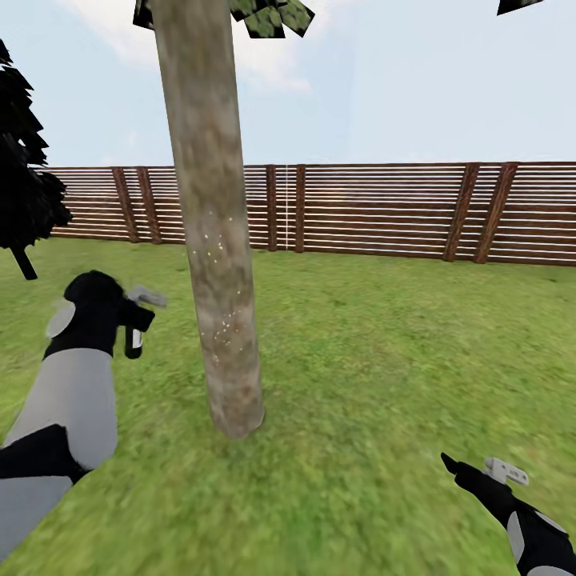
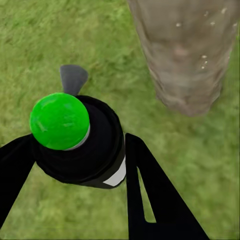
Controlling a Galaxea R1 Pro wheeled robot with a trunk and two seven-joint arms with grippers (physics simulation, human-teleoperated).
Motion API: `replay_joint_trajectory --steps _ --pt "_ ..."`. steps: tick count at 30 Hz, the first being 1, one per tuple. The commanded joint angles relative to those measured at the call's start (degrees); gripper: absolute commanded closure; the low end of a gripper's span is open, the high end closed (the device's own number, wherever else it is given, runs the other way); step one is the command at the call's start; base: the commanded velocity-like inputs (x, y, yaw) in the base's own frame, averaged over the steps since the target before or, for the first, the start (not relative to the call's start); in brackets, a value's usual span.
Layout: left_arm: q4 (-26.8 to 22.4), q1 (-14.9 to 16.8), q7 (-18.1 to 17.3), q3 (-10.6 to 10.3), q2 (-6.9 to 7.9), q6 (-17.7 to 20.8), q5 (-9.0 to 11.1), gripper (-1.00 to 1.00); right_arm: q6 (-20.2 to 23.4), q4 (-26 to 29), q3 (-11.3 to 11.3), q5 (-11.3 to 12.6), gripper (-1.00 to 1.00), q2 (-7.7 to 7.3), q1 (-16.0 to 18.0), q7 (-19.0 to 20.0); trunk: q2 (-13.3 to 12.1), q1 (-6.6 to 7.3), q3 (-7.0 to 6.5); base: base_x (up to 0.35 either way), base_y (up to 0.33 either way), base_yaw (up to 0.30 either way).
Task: In the garden, pick up the pesticide atomizer on the floor and spray pesticide onto both trees until each tree trunk is fully covered.
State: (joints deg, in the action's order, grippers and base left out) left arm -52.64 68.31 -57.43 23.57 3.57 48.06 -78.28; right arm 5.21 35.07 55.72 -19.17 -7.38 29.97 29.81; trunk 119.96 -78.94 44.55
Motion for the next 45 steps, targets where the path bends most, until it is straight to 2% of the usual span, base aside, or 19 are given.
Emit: replay_joint_trajectory --steps 1,2,4,5,6,8,10,11,13,15,16,19,21,23,26,33,39,45 --pt "0.01 -2.45 8.34 -0.01 -0.12 -3.26 7.00 1.00 -0.01 0.00 0.00 0.01 -1.00 0.00 0.00 -0.01 0.01 0.01 -0.02 0.000 0.000 0.000" --pt "0.06 -4.38 14.97 -0.04 -0.17 -5.15 12.77 1.00 -0.02 0.00 0.00 0.01 -1.00 0.00 0.00 -0.02 0.01 0.01 -0.02 0.000 0.000 0.000" --pt "0.83 -7.58 23.68 -0.08 -0.57 -6.81 19.59 1.00 -0.02 0.00 0.00 0.00 -1.00 0.00 0.00 -0.02 0.01 0.01 -0.02 0.000 0.000 0.000" --pt "2.48 -9.02 26.98 -0.09 -0.84 -9.29 21.85 1.00 -0.02 0.00 0.00 0.00 -1.00 0.00 0.00 -0.02 0.01 0.01 -0.02 0.000 0.000 0.000" --pt "5.59 -9.86 28.67 -0.02 -0.96 -14.23 23.16 1.00 -0.02 0.00 0.00 0.00 -1.00 0.00 0.00 -0.02 0.01 0.01 -0.02 0.000 0.000 0.000" --pt "9.34 -10.78 30.31 0.07 -1.00 -18.52 25.59 1.00 -0.02 0.00 0.00 -0.01 -1.00 0.00 0.00 -0.02 0.01 0.01 -0.02 0.000 0.000 0.000" --pt "11.93 -11.38 31.56 0.24 -1.01 -20.71 29.48 1.00 -0.02 0.00 0.00 -0.03 -1.00 0.00 0.00 -0.02 0.01 0.01 -0.02 0.000 0.000 0.000" --pt "14.09 -11.57 31.94 0.30 -0.96 -22.25 32.75 1.00 -0.02 0.00 0.00 -0.01 -1.00 0.00 0.00 -0.02 0.01 0.01 -0.02 0.000 0.000 0.000" --pt "15.64 -11.67 32.14 0.33 -0.94 -23.27 35.12 1.00 -0.02 0.00 0.00 -0.04 -1.00 0.00 0.00 -0.02 0.01 0.01 -0.02 0.000 0.000 0.000" --pt "18.93 -11.70 32.19 0.29 -0.93 -23.84 35.80 1.00 -0.02 0.00 0.00 -0.03 -1.00 0.00 0.00 -0.02 0.01 0.01 -0.02 0.000 0.000 0.000" --pt "22.27 -11.70 32.16 0.25 -0.87 -23.99 35.83 1.00 -0.02 0.00 0.00 -0.01 -1.00 0.00 0.00 -0.02 0.01 0.01 -0.02 0.000 0.000 0.000" --pt "26.66 -11.70 32.06 0.18 -0.65 -23.99 35.67 1.00 -0.02 0.00 0.00 -0.01 -1.00 0.00 0.00 -0.02 0.01 0.01 -0.02 0.000 0.000 0.000" --pt "32.91 -11.70 32.10 0.17 -0.02 -23.98 35.59 1.00 -0.06 0.00 0.00 -0.06 -1.00 0.00 0.00 -0.01 0.01 0.01 -0.02 0.000 0.000 0.000" --pt "35.73 -11.71 32.05 0.17 0.70 -23.96 35.61 1.00 -0.10 0.00 0.00 -0.08 -1.00 0.00 0.00 0.07 0.01 0.01 -0.02 0.000 0.000 0.000" --pt "40.22 -11.71 32.10 0.21 0.97 -23.84 35.66 1.00 -0.11 0.00 -0.02 -0.08 -1.00 0.00 0.00 0.15 0.01 0.01 -0.01 0.000 0.000 -0.016" --pt "41.59 -11.82 32.07 0.25 1.57 -22.98 35.74 1.00 -0.02 0.00 -0.09 -0.08 -1.00 0.01 0.00 0.26 0.01 0.01 0.25 0.063 0.221 -0.234" --pt "41.57 -14.94 32.12 0.25 2.97 -22.93 35.74 1.00 0.15 0.00 -0.09 -0.08 -1.00 0.00 0.00 0.21 0.01 0.01 0.75 0.077 0.264 -0.074" --pt "41.62 -15.34 32.12 0.25 3.11 -22.98 35.74 1.00 0.21 0.07 -0.25 -0.08 -1.00 0.11 0.00 0.30 0.01 0.01 1.21 0.003 0.127 -0.001"
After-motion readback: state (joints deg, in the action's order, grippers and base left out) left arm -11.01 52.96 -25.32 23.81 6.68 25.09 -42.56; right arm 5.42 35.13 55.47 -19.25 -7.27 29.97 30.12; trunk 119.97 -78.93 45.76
